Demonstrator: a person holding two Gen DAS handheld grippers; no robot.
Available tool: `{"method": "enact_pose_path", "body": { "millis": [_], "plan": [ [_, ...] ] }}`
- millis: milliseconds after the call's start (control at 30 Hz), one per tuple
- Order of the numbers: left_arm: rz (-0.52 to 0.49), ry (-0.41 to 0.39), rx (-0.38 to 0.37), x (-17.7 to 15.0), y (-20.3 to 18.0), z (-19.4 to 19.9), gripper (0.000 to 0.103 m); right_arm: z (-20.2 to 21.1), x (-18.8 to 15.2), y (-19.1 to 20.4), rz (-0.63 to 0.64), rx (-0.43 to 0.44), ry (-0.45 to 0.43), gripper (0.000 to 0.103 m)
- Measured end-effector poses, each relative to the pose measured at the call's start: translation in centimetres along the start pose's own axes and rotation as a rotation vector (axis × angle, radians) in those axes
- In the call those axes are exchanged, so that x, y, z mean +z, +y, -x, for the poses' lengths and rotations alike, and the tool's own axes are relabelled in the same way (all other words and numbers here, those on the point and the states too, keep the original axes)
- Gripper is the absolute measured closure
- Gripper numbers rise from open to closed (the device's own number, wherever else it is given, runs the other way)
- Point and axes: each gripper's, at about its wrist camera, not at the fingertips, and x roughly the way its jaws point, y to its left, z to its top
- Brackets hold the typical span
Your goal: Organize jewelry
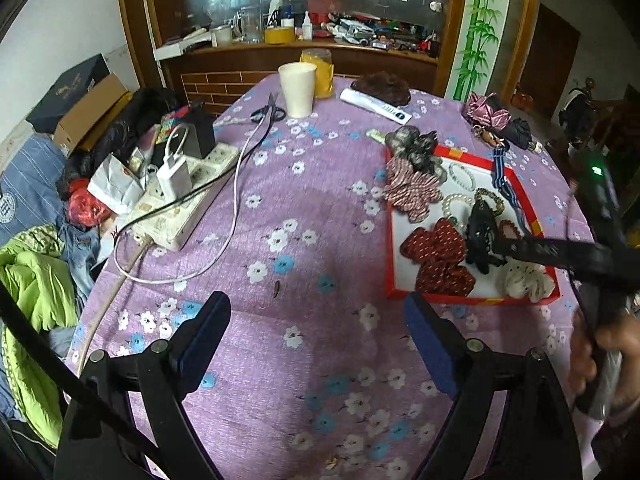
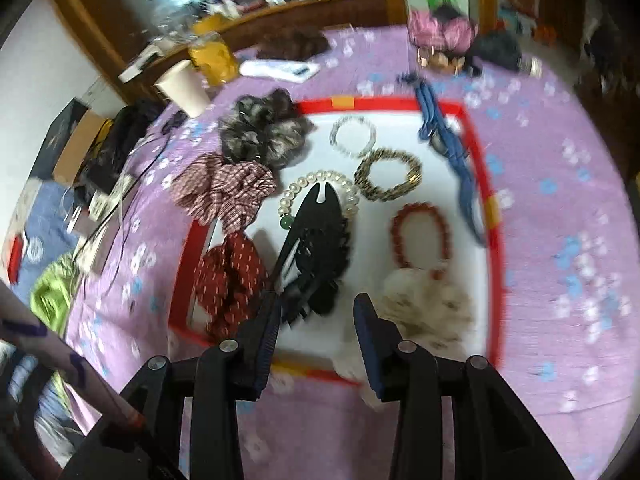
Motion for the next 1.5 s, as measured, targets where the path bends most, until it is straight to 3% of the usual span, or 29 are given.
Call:
{"method": "enact_pose_path", "body": {
  "millis": [133,267,333,400,533,700,800,867,933,967,1067,1100,1333,1500],
  "plan": [
    [0.007,0.017,-0.013,-0.3,1.1,-0.8,0.016,-2.6,0.8,0.2,-0.031,-0.012,0.036,0.054],
    [0.015,0.032,-0.021,-0.2,1.8,-1.6,0.016,-3.1,0.9,0.7,-0.042,-0.021,0.041,0.073],
    [0.021,0.037,-0.028,0.0,2.1,-2.0,0.016,-2.4,0.9,1.3,-0.008,-0.052,0.021,0.077],
    [0.028,0.043,-0.042,0.2,2.2,-2.4,0.016,-1.5,1.1,2.5,0.077,-0.145,-0.011,0.085],
    [0.027,0.055,-0.059,0.4,1.9,-3.1,0.016,-0.7,1.1,4.7,0.265,-0.385,-0.048,0.085],
    [0.009,0.064,-0.061,0.4,1.4,-3.6,0.016,-4.5,-2.0,8.5,0.652,-0.807,-0.095,0.086],
    [0.014,0.067,-0.054,0.5,1.5,-3.8,0.016,-6.6,-3.9,9.3,0.750,-0.843,-0.066,0.083],
    [0.021,0.070,-0.052,0.6,1.6,-4.0,0.016,-6.8,-4.4,9.5,0.760,-0.856,-0.105,0.084],
    [0.026,0.070,-0.052,0.7,1.7,-4.1,0.016,-6.4,-4.2,9.2,0.744,-0.829,-0.106,0.082],
    [0.026,0.071,-0.052,0.7,1.6,-4.2,0.016,-5.9,-3.9,8.8,0.725,-0.774,-0.107,0.079],
    [0.018,0.075,-0.054,0.8,1.3,-4.4,0.016,-4.2,-3.1,8.0,0.654,-0.597,-0.099,0.052],
    [0.016,0.076,-0.055,0.8,1.2,-4.5,0.016,-3.7,-3.0,8.0,0.627,-0.530,-0.100,0.050],
    [0.017,0.076,-0.056,1.0,1.0,-4.8,0.016,2.7,-1.2,4.7,0.391,-0.223,-0.127,0.049],
    [0.017,0.089,-0.064,1.0,0.7,-5.2,0.016,3.0,0.8,2.1,0.236,-0.160,-0.119,0.048]
  ]
}}
